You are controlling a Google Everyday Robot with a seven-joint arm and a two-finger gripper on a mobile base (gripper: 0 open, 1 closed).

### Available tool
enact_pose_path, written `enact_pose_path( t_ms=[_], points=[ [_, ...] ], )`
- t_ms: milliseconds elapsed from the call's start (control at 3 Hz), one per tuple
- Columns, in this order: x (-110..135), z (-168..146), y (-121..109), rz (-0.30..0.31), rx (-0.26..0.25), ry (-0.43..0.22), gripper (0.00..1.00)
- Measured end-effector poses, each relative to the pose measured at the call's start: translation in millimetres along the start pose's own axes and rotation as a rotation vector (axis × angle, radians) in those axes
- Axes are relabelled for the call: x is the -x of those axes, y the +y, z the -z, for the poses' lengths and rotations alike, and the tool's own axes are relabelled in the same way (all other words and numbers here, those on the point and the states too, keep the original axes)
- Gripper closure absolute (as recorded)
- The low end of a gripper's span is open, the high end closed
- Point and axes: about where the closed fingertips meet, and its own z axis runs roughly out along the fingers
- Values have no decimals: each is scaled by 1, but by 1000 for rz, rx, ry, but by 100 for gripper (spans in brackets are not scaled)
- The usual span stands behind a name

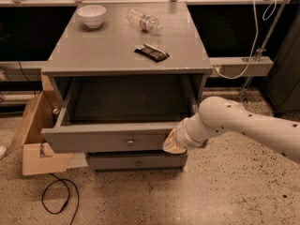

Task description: Close top drawer

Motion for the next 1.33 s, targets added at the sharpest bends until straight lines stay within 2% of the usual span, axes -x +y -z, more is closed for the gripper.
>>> enact_pose_path(
  t_ms=[1000,1333],
  points=[
    [14,-9,-29,69,-40,10,100],
    [29,-18,-71,119,-116,2,100]
  ],
)
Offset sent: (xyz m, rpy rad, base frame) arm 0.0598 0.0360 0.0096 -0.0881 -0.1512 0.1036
